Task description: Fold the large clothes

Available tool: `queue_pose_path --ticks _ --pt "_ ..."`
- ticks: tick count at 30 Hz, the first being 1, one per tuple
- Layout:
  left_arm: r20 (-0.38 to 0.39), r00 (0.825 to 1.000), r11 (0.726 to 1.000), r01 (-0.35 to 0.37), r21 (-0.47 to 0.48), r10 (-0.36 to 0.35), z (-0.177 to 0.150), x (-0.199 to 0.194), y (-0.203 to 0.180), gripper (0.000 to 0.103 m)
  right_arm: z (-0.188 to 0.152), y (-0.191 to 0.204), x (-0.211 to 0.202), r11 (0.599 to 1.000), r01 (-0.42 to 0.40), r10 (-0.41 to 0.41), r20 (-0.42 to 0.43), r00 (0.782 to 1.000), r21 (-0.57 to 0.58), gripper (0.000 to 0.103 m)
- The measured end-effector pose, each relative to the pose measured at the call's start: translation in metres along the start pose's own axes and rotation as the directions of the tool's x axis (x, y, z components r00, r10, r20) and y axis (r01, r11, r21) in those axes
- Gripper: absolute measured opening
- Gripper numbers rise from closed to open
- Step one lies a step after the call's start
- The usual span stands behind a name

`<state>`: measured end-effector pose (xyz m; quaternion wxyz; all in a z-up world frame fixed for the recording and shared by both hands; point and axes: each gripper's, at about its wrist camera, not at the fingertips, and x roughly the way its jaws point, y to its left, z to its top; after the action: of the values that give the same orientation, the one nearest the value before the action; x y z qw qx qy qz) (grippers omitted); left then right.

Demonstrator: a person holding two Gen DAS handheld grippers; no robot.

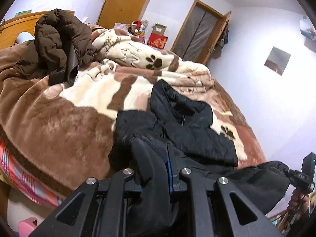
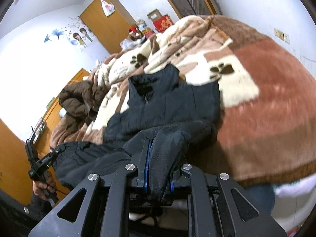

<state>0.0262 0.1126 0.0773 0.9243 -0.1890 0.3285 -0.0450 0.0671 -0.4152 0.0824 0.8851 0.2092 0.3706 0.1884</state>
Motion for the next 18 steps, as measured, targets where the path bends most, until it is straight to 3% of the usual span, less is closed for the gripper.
queue_pose_path --ticks 4,8,14,18 --pt "0.019 1.000 1.000 -0.009 0.004 0.009 0.018 0.014 0.000 0.017 0.023 0.005 0.010 1.000 0.013 -0.013 0.024 1.000 -0.019 0.015" --pt "-0.005 1.000 1.000 -0.007 0.010 0.007 0.009 0.015 0.004 0.017 0.018 0.002 0.013 0.999 0.015 -0.015 -0.003 1.000 -0.038 0.015" --pt "-0.148 0.989 0.999 -0.024 0.022 0.027 -0.044 0.012 0.017 0.019 -0.036 -0.028 0.021 0.999 0.032 -0.025 -0.171 0.985 0.033 0.017" --pt "-0.289 0.955 0.997 -0.060 0.050 0.072 -0.081 0.016 0.025 0.027 -0.073 -0.043 0.028 0.996 0.063 -0.043 -0.292 0.955 0.060 0.021"
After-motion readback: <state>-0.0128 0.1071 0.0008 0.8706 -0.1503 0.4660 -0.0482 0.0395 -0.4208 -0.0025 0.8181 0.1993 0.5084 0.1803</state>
